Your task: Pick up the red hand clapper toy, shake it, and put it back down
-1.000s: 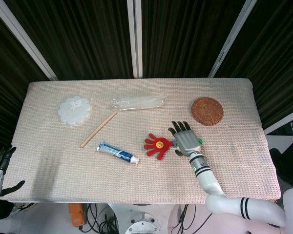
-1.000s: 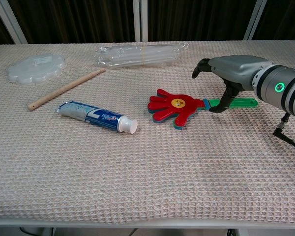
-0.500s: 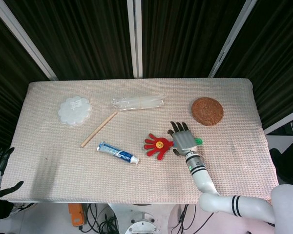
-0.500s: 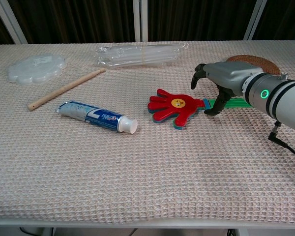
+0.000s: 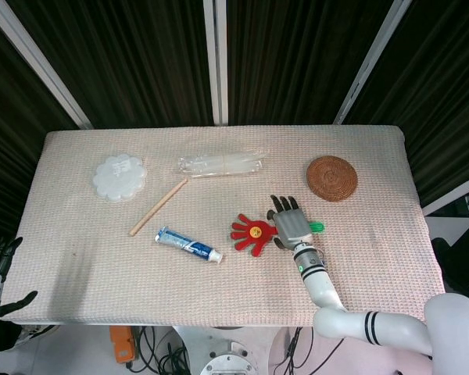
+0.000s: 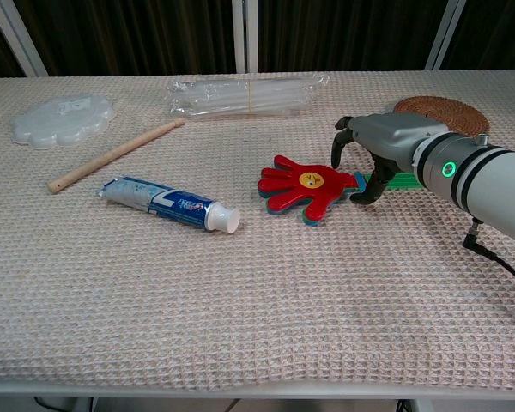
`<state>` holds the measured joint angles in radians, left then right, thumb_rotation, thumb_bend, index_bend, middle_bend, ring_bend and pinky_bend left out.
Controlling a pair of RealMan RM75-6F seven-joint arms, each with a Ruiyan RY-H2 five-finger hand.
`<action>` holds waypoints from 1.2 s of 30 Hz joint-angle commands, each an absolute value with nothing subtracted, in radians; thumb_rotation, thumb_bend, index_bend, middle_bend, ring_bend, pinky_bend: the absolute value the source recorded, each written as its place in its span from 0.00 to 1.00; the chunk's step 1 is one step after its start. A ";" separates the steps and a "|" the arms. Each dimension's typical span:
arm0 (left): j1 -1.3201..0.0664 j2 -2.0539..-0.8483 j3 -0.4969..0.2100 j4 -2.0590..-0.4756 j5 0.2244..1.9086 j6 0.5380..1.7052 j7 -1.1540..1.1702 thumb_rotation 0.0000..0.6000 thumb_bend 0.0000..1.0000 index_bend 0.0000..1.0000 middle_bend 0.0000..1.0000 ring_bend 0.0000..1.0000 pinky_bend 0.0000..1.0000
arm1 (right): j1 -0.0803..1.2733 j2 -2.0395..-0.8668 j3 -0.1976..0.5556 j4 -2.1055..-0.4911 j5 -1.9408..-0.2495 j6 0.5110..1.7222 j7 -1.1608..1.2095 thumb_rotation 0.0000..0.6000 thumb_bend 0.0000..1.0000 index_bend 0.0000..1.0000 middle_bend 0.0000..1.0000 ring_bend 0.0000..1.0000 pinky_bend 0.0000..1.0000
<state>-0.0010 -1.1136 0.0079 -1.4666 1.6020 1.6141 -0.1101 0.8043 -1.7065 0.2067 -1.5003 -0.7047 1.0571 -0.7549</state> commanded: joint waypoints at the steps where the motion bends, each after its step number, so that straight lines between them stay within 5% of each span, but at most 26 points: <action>1: 0.000 -1.113 0.008 -1.466 1.603 1.616 -0.111 1.00 0.10 0.04 0.02 0.00 0.03 | 0.806 -1.709 0.205 -1.499 -0.704 1.057 -0.751 1.00 0.20 0.36 0.03 0.00 0.00; 14: 0.001 -1.116 0.008 -1.460 1.602 1.614 -0.121 1.00 0.10 0.04 0.02 0.00 0.03 | 0.806 -1.716 0.198 -1.487 -0.721 1.063 -0.717 1.00 0.29 0.49 0.09 0.00 0.00; 23: 0.000 -1.117 0.008 -1.456 1.601 1.611 -0.125 1.00 0.10 0.04 0.02 0.00 0.03 | 0.770 -1.737 0.200 -1.449 -0.829 1.102 -0.595 1.00 0.40 0.71 0.31 0.05 0.02; 36: -0.001 -1.120 0.007 -1.453 1.604 1.613 -0.133 1.00 0.10 0.04 0.02 0.00 0.03 | 0.688 -1.767 0.196 -1.379 -1.083 1.154 -0.253 1.00 0.49 0.77 0.50 0.35 0.52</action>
